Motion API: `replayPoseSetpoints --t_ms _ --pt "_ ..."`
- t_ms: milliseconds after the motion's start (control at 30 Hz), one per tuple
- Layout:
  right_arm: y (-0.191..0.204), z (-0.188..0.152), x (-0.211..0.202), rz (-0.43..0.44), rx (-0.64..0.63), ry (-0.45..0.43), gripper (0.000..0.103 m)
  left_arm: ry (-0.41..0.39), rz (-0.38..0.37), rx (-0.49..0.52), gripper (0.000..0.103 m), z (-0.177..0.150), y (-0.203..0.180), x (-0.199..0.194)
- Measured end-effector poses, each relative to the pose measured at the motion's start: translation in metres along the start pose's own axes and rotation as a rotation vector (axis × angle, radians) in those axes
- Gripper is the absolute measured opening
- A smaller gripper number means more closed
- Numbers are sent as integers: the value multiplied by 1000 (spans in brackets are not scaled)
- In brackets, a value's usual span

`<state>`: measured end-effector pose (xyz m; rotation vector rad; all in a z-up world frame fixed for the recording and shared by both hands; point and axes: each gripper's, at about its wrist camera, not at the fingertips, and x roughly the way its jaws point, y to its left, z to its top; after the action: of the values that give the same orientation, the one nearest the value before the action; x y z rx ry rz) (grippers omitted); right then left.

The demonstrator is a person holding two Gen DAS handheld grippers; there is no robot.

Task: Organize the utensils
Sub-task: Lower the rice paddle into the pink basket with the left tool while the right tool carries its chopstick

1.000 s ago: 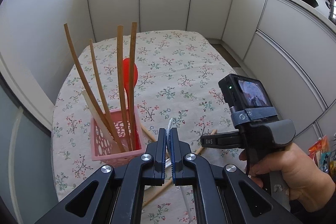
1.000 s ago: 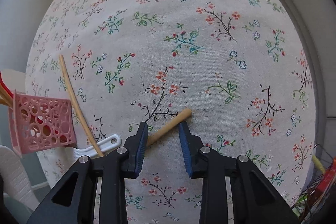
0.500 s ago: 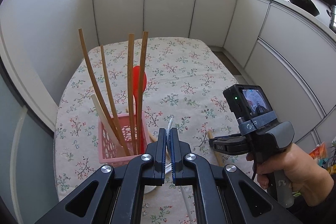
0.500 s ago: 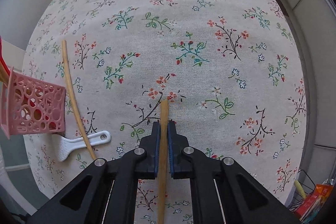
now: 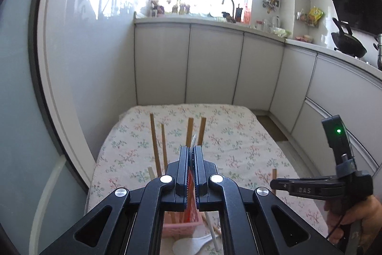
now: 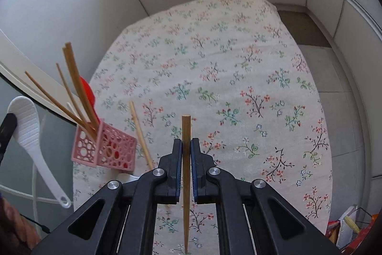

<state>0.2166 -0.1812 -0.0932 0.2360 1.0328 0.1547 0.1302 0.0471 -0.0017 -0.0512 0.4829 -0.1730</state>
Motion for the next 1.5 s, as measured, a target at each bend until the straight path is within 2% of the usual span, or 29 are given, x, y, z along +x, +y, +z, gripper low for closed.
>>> replayPoseSetpoints --t_ms 133,333,667,867,1000,1267,1367,1400,1500 --pt "14 6 -18 26 -13 -82 7 -132 49 38 4 -1 -2 -2" --pt "21 6 -33 56 -34 -135 7 -228 131 101 4 -14 -2 24" --pt "19 4 -30 73 -38 -127 7 -179 186 95 4 -41 4 58" --pt "23 2 -31 78 -57 -135 7 -104 173 127 4 -53 -1 74" --pt "25 2 -35 84 -71 -153 7 -73 148 105 5 -54 0 71" --pt "29 3 -48 107 -78 -196 7 -5 109 32 21 -45 6 59" --pt "34 7 -60 114 -85 -240 7 26 100 -1 36 -39 10 49" --pt "37 8 -66 119 -89 -259 7 39 95 -19 45 -37 12 45" --pt "47 11 -83 135 -104 -324 7 84 58 -93 55 -31 23 33"
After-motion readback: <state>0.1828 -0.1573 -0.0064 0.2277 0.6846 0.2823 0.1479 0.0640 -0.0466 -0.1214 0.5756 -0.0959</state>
